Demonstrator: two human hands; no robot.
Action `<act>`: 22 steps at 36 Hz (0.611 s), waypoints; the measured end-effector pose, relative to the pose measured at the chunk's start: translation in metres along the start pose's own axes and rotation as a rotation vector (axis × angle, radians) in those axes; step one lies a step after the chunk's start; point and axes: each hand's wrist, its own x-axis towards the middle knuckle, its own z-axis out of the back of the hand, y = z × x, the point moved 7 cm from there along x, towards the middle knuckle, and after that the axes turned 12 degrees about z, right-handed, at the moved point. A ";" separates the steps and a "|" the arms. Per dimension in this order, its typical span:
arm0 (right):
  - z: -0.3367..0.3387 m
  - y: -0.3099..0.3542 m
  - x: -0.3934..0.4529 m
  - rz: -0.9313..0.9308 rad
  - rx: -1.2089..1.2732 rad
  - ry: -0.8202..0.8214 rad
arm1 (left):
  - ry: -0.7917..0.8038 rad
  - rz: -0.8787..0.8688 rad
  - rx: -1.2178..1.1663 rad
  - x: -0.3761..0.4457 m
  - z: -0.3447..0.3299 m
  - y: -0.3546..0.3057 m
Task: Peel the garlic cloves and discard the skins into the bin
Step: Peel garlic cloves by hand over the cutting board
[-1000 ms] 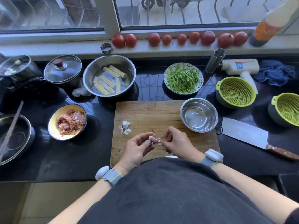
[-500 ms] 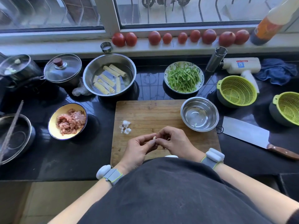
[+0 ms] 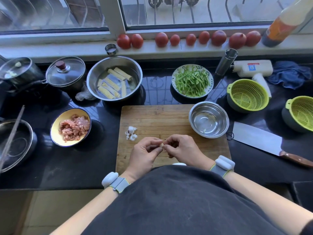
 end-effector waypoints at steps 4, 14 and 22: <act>0.001 0.000 0.000 -0.009 -0.005 0.003 | -0.025 -0.068 0.103 -0.001 0.000 -0.006; 0.002 0.005 -0.001 0.014 -0.039 0.026 | -0.050 -0.103 0.245 -0.004 0.000 -0.010; -0.001 0.002 0.000 0.025 -0.107 0.020 | -0.094 -0.235 0.389 -0.009 -0.002 -0.021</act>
